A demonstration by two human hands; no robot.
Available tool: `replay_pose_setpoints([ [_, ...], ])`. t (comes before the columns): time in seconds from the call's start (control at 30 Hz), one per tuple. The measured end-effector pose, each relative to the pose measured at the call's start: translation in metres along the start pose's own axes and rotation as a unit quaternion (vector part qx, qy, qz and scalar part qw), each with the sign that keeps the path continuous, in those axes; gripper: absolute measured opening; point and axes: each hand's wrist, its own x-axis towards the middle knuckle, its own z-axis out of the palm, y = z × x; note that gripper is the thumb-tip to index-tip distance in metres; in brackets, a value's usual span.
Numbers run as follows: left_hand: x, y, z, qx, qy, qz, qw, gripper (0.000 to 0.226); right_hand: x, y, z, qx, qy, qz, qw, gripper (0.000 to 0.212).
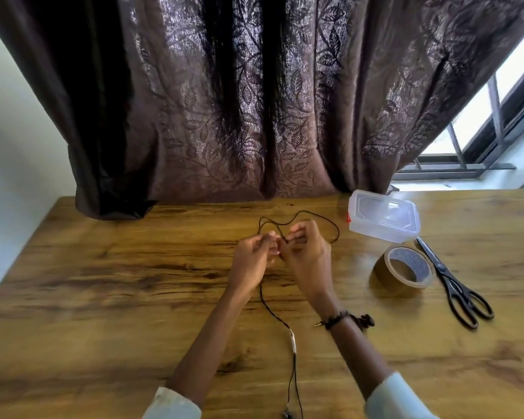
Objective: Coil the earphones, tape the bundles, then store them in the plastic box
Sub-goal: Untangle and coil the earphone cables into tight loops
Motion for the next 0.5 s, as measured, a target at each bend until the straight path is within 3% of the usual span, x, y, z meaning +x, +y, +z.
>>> replay_pose_setpoints([
  [0.17, -0.026, 0.026, -0.019, 0.018, -0.029, 0.018, 0.999, 0.016, -0.032, -0.029, 0.0, 0.019, -0.063, -0.066, 0.996, 0.035],
  [0.27, -0.041, 0.05, -0.042, -0.034, -0.049, 0.009, 0.998, 0.013, -0.03, -0.043, -0.02, 0.031, -0.084, -0.137, 0.987, 0.024],
  [0.37, -0.056, 0.076, -0.066, -0.049, -0.115, 0.017, 0.992, 0.017, -0.014, -0.056, -0.041, 0.005, -0.073, -0.2, 0.977, 0.034],
  [0.43, -0.066, 0.092, -0.076, -0.05, -0.17, 0.025, 0.984, 0.019, -0.001, -0.067, -0.048, -0.011, -0.11, -0.229, 0.967, 0.048],
  [0.5, -0.075, 0.105, -0.081, -0.065, -0.218, 0.032, 0.973, 0.026, 0.009, -0.081, -0.05, -0.002, -0.148, -0.245, 0.958, 0.047],
])
